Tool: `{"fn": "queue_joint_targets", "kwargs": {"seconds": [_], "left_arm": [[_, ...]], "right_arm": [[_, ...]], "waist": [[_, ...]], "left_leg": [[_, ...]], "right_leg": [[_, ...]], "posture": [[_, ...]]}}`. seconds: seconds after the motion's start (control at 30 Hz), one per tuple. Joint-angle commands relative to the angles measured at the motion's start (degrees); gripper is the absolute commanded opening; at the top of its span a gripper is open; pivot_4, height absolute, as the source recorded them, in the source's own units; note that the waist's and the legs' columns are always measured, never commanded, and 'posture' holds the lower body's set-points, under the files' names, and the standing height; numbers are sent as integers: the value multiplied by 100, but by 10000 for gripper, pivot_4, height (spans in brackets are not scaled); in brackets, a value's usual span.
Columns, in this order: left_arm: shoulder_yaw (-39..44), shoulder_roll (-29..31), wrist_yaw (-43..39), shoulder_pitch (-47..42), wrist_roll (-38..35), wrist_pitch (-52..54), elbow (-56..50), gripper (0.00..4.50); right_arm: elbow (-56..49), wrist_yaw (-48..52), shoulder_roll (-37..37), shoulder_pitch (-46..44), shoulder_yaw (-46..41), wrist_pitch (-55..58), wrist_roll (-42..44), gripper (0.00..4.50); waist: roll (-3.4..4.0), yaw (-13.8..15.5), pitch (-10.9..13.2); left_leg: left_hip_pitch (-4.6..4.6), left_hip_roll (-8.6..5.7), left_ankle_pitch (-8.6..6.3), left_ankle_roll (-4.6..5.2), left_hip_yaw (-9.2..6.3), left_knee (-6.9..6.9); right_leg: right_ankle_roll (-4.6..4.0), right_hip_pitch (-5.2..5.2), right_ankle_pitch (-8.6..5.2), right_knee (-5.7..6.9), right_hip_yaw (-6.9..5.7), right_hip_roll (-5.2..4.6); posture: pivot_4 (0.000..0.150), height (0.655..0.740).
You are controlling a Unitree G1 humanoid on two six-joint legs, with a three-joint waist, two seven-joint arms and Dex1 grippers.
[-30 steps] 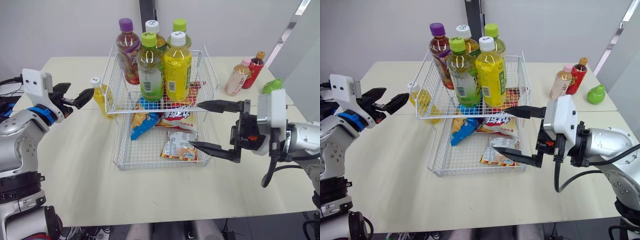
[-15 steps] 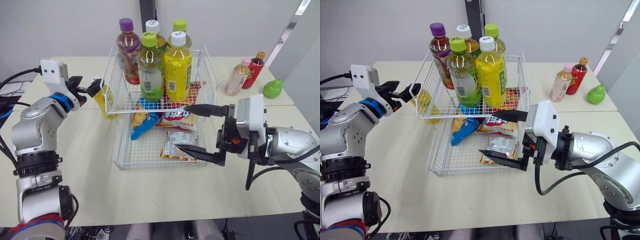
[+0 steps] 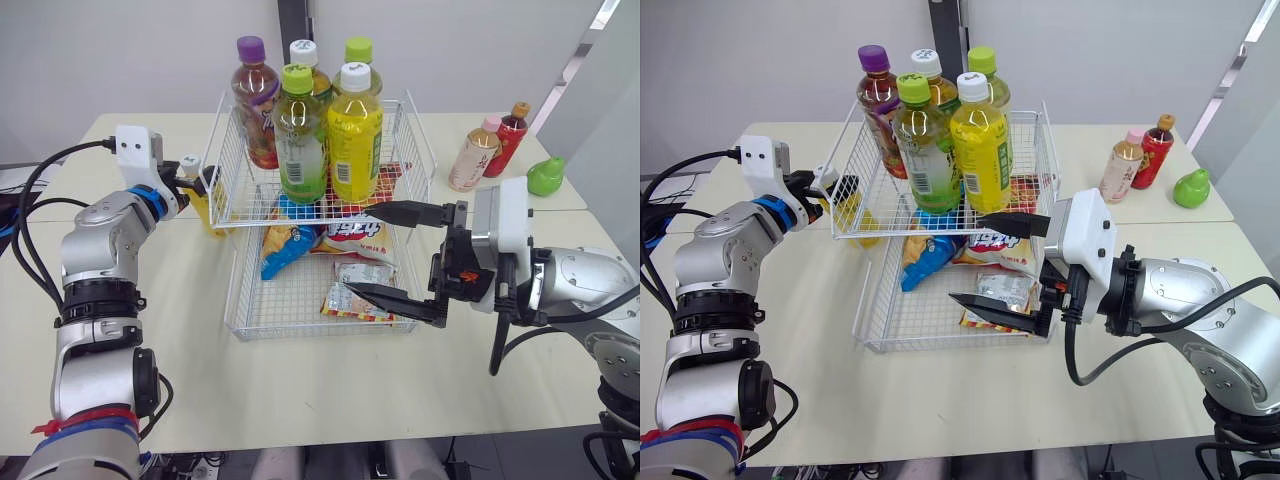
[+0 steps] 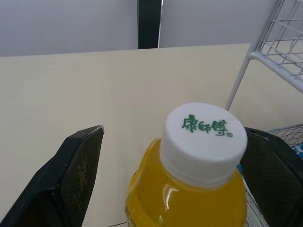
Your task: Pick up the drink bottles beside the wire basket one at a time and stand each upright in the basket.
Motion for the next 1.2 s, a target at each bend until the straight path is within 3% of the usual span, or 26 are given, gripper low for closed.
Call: {"fn": "queue_joint_targets", "kwargs": {"seconds": [0.03, 0.27, 0.63, 0.87, 1.2], "left_arm": [[58, 58, -83, -116, 22, -157, 24, 35504], [118, 35, -114, -53, -16, -124, -9, 14174], [418, 235, -239, 435, -379, 382, -1112, 13575], [731, 781, -667, 995, -814, 939, -1968, 13574], [890, 1715, -1764, 1035, -1369, 1427, -1989, 13574]], "right_arm": [[-66, -13, 8, -114, -89, -27, 98, 45000], [-48, 3, -6, -132, -102, -17, 114, 45000], [-51, 13, -32, -77, -114, -59, 76, 45000], [-4, 58, 29, -75, -53, -144, -15, 45000], [21, 95, 144, -13, 1, -259, -202, 45000]], "waist": [[0, 0, 0], [2, -1, -2], [2, -10, -2], [2, -10, -2], [1, -9, -1]], "left_leg": [[0, 0, 0, 0, 0, 0], [1, 0, 0, 0, 1, 0], [1, 1, 0, 0, 0, -1], [0, 4, 0, 0, -1, -2], [-2, 3, 0, 0, -2, -2]], "right_leg": [[0, 0, 0, 0, 0, 0], [0, 1, 0, 1, 1, 0], [0, 0, 0, 1, 2, 0], [-1, -2, 0, 0, 3, 0], [0, -2, 0, -3, 1, 1]], "posture": [[1500, 7400], [1500, 7400], [1500, 7400], [1500, 7400], [1500, 7400]]}}
